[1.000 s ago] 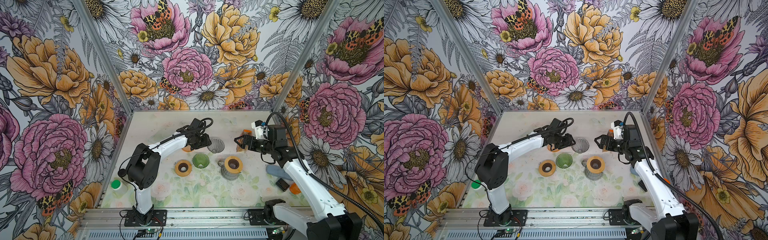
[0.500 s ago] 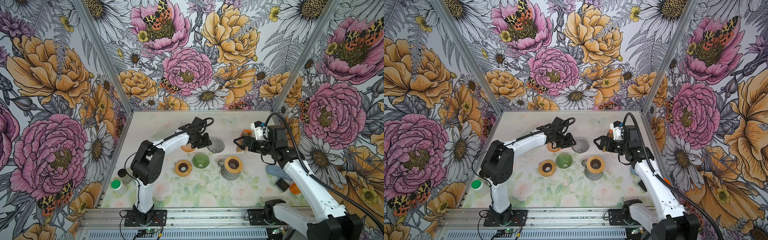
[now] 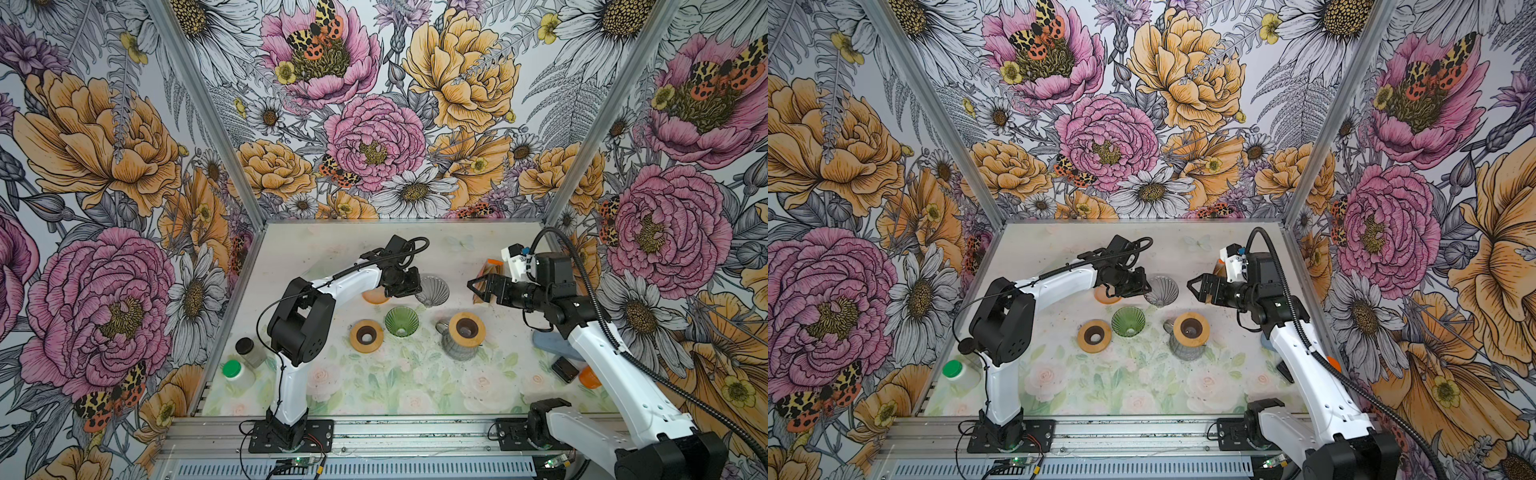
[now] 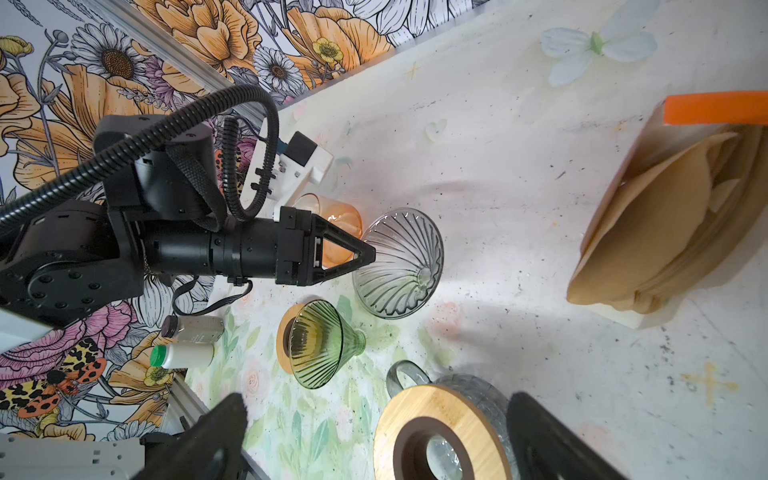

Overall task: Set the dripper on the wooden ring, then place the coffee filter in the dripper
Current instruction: 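Lift the clear dripper with the left gripper and carry it over the bamboo ring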

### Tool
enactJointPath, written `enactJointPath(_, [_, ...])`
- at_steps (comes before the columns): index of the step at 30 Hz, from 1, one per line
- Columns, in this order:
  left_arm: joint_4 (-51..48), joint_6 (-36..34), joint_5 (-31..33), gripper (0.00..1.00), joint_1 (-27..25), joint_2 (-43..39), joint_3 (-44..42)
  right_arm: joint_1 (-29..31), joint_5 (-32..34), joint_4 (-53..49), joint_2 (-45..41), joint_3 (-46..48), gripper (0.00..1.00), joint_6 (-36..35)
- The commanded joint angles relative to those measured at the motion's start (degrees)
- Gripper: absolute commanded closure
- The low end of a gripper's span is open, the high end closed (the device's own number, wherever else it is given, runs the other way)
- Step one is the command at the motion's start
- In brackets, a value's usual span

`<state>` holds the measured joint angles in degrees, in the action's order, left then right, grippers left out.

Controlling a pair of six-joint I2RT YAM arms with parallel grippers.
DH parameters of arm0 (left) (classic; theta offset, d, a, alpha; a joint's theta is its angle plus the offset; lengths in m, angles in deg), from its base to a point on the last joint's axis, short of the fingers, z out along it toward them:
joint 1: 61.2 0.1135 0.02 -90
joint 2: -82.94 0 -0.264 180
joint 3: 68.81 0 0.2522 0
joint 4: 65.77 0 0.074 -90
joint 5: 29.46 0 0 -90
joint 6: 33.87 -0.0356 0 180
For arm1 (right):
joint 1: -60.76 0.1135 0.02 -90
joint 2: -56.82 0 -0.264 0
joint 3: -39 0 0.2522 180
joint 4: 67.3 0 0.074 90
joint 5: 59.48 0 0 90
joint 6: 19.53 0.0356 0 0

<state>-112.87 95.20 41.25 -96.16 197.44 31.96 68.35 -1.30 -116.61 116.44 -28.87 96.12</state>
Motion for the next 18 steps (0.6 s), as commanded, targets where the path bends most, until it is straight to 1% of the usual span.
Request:
enactJointPath(1, [-0.1, -0.5, -1.2, 0.8, 0.2, 0.8, 2.1, 0.4, -0.9, -0.1, -1.1, 0.6, 0.0, -0.4])
enactJointPath(4, [-0.1, -0.6, -1.2, 0.86, 0.1, 1.1, 2.7, 0.3, -0.7, -0.1, -1.2, 0.7, 0.0, -0.5])
enactJointPath(9, [-0.1, -1.3, -0.8, 0.91, 0.1, 0.5, 3.2, 0.4, -0.4, -0.2, -1.8, 0.4, 0.02, 0.2])
enactJointPath(14, [-0.1, -2.3, -1.7, 0.93, -0.1, -1.5, 3.4, 0.4, -0.4, -1.5, -2.4, 0.2, 0.02, 0.1])
enactJointPath(18, [-0.1, -3.5, -2.7, 0.96, -0.2, -4.5, 2.7, 0.4, 0.0, -4.3, -3.5, -0.8, 0.02, -1.0])
